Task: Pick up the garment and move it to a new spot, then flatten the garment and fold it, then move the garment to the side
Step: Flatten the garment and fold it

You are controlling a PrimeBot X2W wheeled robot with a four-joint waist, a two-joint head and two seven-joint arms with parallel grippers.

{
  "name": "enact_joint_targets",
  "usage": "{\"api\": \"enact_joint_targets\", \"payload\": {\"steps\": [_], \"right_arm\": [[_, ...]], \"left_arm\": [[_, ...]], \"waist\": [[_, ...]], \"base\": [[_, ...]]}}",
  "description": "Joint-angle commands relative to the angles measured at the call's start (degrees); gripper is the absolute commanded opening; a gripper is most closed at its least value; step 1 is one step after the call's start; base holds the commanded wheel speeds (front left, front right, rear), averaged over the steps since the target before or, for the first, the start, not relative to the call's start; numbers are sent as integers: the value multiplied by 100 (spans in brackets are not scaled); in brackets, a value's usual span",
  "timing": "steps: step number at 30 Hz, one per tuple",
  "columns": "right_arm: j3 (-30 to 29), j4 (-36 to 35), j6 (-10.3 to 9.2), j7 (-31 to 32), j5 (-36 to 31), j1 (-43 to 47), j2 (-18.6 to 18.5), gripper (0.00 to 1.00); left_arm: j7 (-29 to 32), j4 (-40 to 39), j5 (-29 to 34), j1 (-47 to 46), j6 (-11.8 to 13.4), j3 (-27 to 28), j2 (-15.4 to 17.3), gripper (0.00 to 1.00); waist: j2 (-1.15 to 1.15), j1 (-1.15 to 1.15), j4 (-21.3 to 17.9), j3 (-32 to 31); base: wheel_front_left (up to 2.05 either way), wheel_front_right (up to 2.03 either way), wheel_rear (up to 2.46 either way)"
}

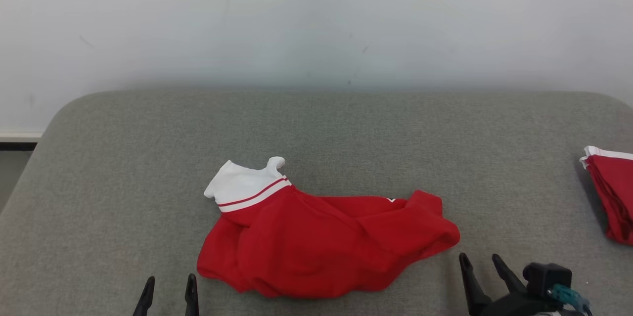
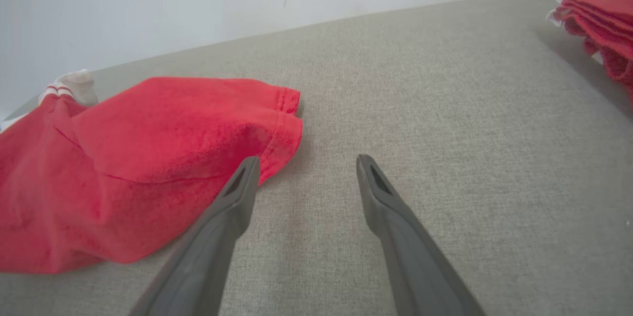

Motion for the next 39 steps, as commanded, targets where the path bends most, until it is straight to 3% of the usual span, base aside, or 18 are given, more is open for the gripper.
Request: {"api": "enact_joint_targets", "payload": {"steps": [1,6,16,17,18,19,21,31,39], "right_arm": [[23,128,-15,162,98,-130,-22,100],[141,633,-15,525,289,-550,-77,100],[359,1638,-15,320,469,-1198,-215,100],[394,1691,-15,294,500,-1234,-221,77],[425,1739,-15,253,533,-1270,-236,40],[425,1739,-15,253,533,-1270,-236,40],[479,1832,-15,186,577,-1320,-287,0],[559,1617,-15,-275,809,-1052,-622,0],[38,39,-15,130,686,-538,-841,0]], "left_arm": [[-16,13,31,-47,-9,-12,-14,100],[-16,55,19,-95,-29,-68,-17,100],[-16,100,33,-102,5,-119,-18,100],[-16,101,35,-105,5,-119,-19,100],[-16,101,37,-111,6,-122,-19,100],[-16,101,37,-111,6,-122,-19,100],[-16,101,35,-118,7,-123,-18,100],[-16,116,-42,28,68,-103,-18,100],[-17,63,-130,145,102,-110,-18,100]], "waist": [[0,0,65,45],[0,0,262,126],[0,0,625,211],[0,0,639,213],[0,0,653,217],[0,0,653,217],[0,0,672,224],[0,0,605,82],[0,0,328,-10]], "base": [[0,0,0],[0,0,0],[0,0,0],[0,0,0],[0,0,0],[0,0,0],[0,0,0],[0,0,0],[0,0,0]]}}
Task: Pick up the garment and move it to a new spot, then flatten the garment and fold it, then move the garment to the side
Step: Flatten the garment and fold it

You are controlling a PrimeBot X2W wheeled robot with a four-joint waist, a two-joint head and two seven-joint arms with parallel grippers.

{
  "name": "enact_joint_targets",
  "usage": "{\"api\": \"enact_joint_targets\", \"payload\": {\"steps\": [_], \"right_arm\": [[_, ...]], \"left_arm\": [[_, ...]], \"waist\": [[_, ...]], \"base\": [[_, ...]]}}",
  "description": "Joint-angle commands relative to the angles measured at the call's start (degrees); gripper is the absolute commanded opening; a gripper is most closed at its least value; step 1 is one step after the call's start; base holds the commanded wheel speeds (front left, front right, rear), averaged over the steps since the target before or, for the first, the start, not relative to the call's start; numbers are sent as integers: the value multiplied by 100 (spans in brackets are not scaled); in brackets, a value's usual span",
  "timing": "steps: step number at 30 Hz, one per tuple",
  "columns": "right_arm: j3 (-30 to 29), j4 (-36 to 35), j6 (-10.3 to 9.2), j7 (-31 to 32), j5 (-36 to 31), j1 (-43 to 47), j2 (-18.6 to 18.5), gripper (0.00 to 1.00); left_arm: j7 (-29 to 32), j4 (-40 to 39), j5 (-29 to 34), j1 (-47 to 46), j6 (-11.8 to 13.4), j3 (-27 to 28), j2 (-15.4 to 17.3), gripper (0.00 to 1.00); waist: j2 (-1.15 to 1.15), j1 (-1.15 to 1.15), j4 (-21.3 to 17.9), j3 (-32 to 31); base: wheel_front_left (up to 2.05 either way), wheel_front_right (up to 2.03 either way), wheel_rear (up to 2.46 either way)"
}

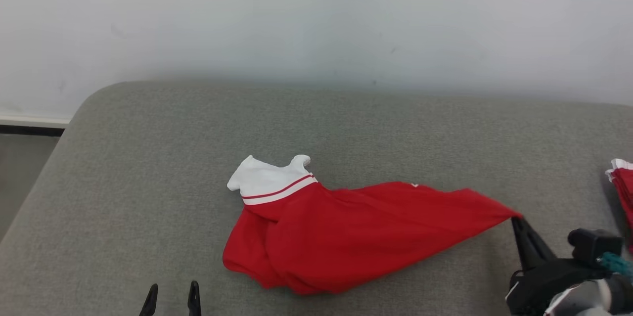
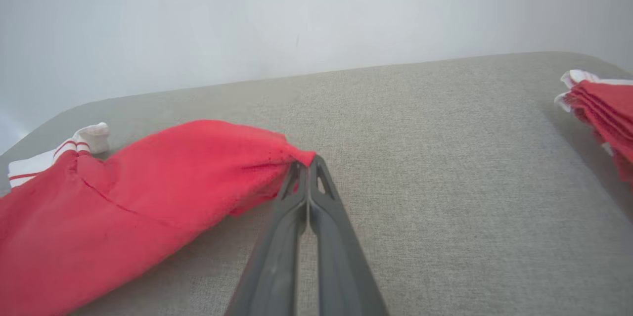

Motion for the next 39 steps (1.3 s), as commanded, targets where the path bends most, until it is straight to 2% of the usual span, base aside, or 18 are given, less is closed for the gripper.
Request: {"api": "enact_joint_targets", "payload": {"steps": [1,13,18,22,25,27,34,35,36,39], "right_arm": [[-128,-421,-15,199,-41,162,-43,0],[-1067,-4182,-15,2293,-139,1150,273,0],[-1357,-5139,-15,3107,-70,1265,377,0],[-1726,-4731,-15,3800,-64,1292,542,0],[-1850,-4263,-15,3999,-175,1120,453,0],[-1890,-3717,-15,4003,-244,850,425,0],[-1906,-1683,-15,3399,-739,-143,275,0],[-1946,-1411,-15,3375,-849,-222,219,27],[-1976,-1190,-15,3386,-948,-276,207,100],[-2158,-712,-15,3322,-1250,-365,202,100]], "left_arm": [[-17,-17,-42,82,26,-1,-8,100],[-17,28,-142,94,47,-86,-8,100],[-17,11,-156,104,83,-92,-8,100],[-17,12,-195,67,95,-142,-8,100],[-17,12,-205,37,109,-165,-7,100],[-17,21,-207,-6,101,-184,-7,100],[-17,46,-89,-150,58,-214,-5,100],[-17,44,-79,-165,55,-235,-6,100],[-17,37,-78,-172,65,-229,-6,100],[-17,35,-77,-158,74,-199,-5,100]], "waist": [[0,0,-117,-44],[0,0,-194,-148],[0,0,-147,-138],[0,0,-101,-107],[0,0,-81,-76],[0,0,-46,-34],[0,0,210,95],[0,0,267,116],[0,0,311,130],[0,0,429,165]], "base": [[0,0,0],[0,0,0],[0,0,0],[0,0,0],[0,0,0],[0,0,0],[0,0,0],[0,0,0],[0,0,0],[0,0,0]]}}
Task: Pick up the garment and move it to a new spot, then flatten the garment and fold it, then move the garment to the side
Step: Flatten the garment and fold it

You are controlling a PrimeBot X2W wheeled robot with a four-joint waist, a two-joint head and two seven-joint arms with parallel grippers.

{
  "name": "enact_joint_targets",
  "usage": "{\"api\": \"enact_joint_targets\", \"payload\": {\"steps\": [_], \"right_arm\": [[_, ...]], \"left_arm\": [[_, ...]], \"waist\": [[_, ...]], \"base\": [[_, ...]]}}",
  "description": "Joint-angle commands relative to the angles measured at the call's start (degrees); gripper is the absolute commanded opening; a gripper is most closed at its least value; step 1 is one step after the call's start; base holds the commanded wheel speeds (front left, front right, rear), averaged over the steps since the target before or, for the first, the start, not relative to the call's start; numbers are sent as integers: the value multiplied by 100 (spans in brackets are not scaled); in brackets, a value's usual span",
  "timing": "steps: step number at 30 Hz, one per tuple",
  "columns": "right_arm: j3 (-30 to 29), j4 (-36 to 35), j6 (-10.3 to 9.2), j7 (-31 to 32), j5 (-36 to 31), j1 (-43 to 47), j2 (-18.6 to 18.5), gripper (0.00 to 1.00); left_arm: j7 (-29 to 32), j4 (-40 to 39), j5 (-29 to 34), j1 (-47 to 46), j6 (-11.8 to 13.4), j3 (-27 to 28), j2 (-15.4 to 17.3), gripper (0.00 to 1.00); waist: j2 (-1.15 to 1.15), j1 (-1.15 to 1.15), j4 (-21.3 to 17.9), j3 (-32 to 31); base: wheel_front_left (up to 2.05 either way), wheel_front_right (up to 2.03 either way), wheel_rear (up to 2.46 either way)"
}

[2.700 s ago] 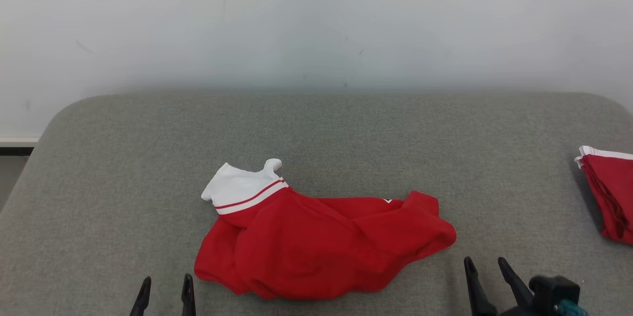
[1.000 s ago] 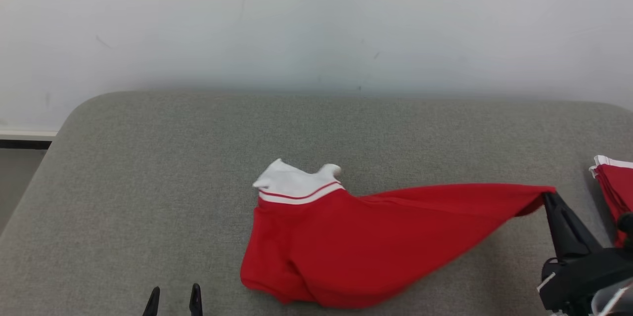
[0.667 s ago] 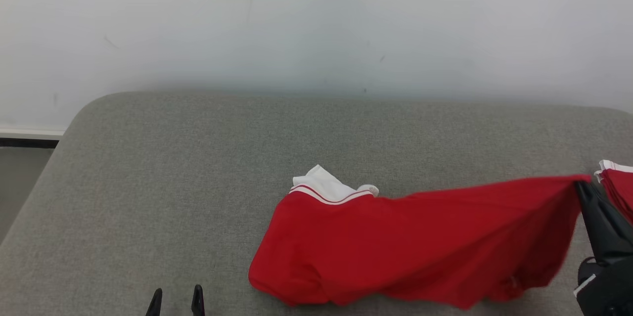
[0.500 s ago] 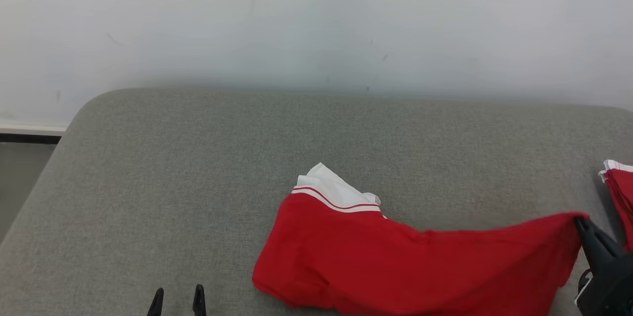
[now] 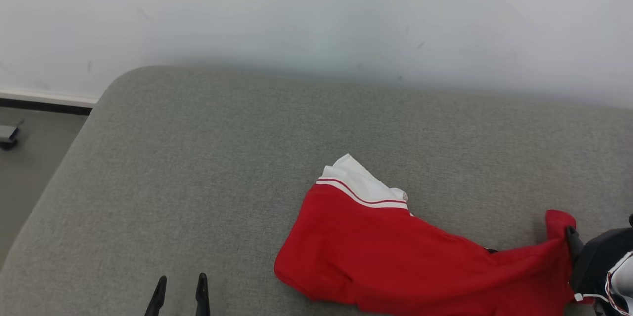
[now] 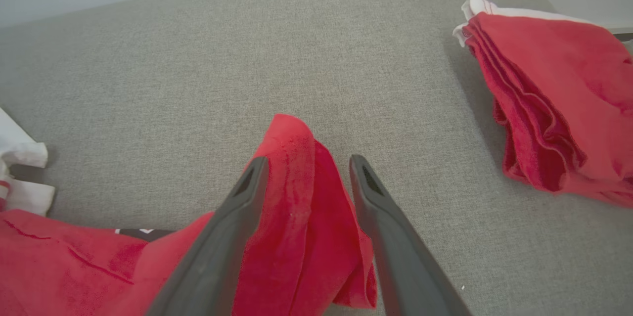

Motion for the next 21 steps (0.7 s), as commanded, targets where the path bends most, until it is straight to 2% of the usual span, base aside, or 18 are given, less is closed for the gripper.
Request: {"api": "enact_joint_targets", "payload": {"steps": [1,4,9,16,21], "right_arm": [[-51,70,-15,-69,-82,-61,-15,100],[-223,148,-15,-239,-238,30,25,100],[-218,-216,-15,-525,-251,298,188,100],[383,-1395,-15,-1015,-124,1096,409,100],[625,-1753,-15,-1442,-95,1624,607,100]], "left_arm": [[-17,-15,61,-3,26,27,-2,100],[-17,-42,33,36,42,67,-3,100],[-17,-80,-14,41,85,138,-4,100],[-17,-135,-36,-21,118,200,-3,100],[-17,-133,-54,-76,120,208,-3,100]], "waist": [[0,0,114,66],[0,0,134,74],[0,0,3,79],[0,0,-360,120],[0,0,-581,115]], "base": [[0,0,0],[0,0,0],[0,0,0],[0,0,0],[0,0,0]]}}
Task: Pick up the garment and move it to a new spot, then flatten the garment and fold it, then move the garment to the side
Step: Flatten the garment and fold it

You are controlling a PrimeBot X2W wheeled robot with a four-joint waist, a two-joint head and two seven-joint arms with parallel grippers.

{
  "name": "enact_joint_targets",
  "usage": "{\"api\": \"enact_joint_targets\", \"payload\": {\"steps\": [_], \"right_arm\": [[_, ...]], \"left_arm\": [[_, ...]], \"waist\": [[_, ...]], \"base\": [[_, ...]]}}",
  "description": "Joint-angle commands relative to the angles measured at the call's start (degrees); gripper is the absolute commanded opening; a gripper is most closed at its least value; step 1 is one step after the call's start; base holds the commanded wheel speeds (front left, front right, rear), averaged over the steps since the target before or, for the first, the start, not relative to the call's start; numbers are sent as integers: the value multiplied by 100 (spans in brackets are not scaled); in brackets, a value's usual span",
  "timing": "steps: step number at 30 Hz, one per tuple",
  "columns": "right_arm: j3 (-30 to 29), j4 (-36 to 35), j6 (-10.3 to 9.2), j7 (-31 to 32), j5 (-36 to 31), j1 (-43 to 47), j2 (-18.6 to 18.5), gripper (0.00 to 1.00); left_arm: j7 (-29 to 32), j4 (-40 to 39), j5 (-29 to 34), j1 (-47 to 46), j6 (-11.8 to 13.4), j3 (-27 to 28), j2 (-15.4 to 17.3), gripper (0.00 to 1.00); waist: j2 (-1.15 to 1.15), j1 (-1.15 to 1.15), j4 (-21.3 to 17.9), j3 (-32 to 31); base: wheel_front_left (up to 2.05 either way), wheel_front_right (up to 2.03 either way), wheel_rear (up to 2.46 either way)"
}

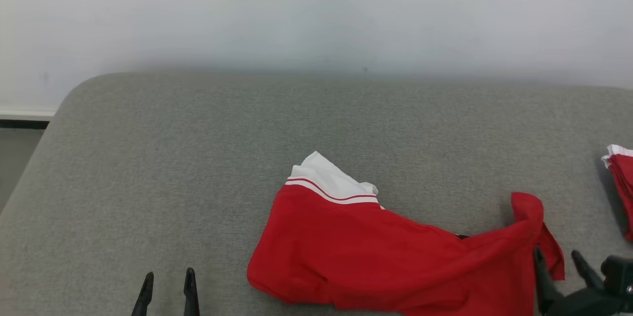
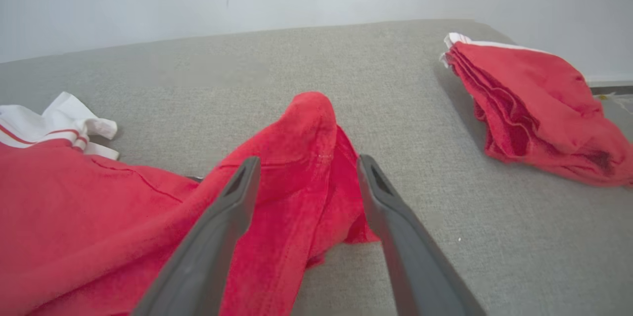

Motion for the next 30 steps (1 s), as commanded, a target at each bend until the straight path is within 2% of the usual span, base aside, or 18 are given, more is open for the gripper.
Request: {"api": "enact_joint_targets", "payload": {"steps": [1,5,6,10,18,24,30], "right_arm": [[37,88,-15,-122,12,138,43,100],[96,302,-15,-464,-29,340,100,100],[80,356,-15,-789,-71,435,112,100],[42,403,-15,-1329,-112,568,127,100],[417,636,-15,-2668,-341,784,130,100],[611,762,-15,-2795,-354,654,132,100],[698,724,-15,-2774,-367,563,132,100]], "left_arm": [[-17,-1,-18,-72,19,-2,-4,100],[-17,36,-7,-76,12,-26,-3,100],[-17,58,3,-63,3,-29,-3,100],[-17,69,15,-40,-8,-19,-4,100],[-17,116,-20,59,28,81,-3,100],[-17,424,-60,-132,-61,25,-5,100],[201,1434,-39,-1076,-189,-175,19,100]], "waist": [[0,0,-134,-2],[0,0,-195,-67],[0,0,-205,-118],[0,0,-210,-172],[0,0,-305,-293],[0,0,-475,-355],[0,0,-691,-312]], "base": [[0,0,0],[0,0,0],[0,0,0],[0,0,0],[0,0,0],[0,0,0],[0,0,0]]}}
